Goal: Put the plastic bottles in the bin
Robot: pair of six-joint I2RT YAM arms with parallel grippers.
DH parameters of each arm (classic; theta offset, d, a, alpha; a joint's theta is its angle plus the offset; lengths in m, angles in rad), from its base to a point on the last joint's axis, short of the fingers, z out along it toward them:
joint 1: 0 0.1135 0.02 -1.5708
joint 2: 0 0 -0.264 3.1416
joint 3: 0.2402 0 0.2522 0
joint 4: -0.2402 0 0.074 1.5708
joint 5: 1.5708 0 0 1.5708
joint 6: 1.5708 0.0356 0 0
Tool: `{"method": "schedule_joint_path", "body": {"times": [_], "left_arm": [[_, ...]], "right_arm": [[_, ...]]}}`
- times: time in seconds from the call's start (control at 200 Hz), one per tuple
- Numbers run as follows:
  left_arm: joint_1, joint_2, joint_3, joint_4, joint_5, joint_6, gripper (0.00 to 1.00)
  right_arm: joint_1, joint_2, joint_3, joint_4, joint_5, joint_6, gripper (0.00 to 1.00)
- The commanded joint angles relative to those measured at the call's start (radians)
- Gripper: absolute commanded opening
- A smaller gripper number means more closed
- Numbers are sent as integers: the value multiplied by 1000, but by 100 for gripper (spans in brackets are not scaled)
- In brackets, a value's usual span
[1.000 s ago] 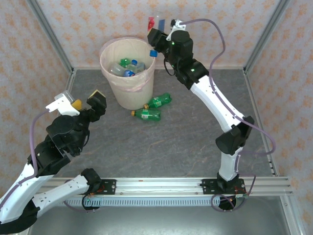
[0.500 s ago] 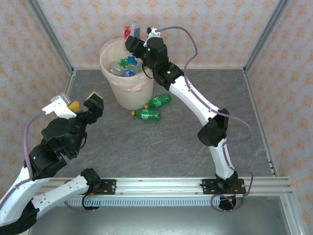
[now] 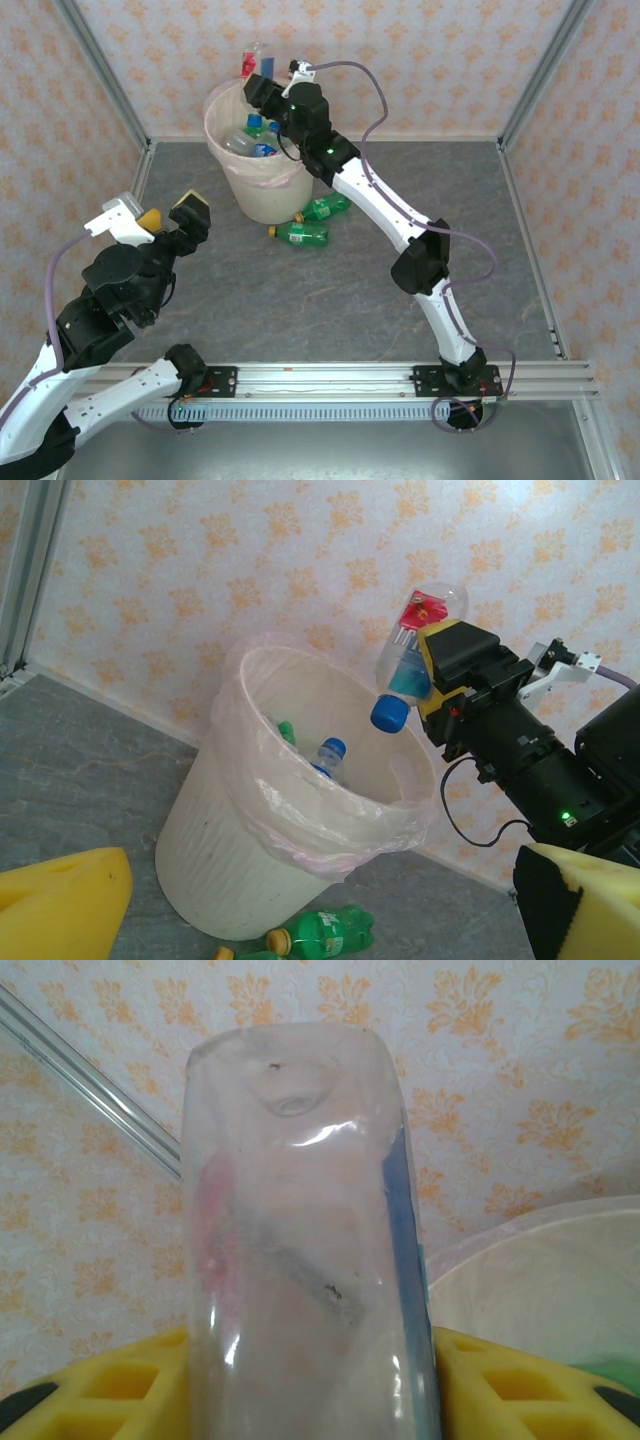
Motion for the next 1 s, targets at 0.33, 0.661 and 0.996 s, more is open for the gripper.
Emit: {"method": "schedule_joint_path", "body": {"times": [0.33,0.661,0.996], "left_arm": [[-6,-8,-17,-7,18,5,99],[-7,2,-20,-1,22,8,99],[-7,-15,-60,56,95,43,99]], "right_arm": [[8,-12,47,17,-18,-21,100],[8,-54,40,-23,3,-61,100],[8,-159,-26,-96,33,-107,100]]}}
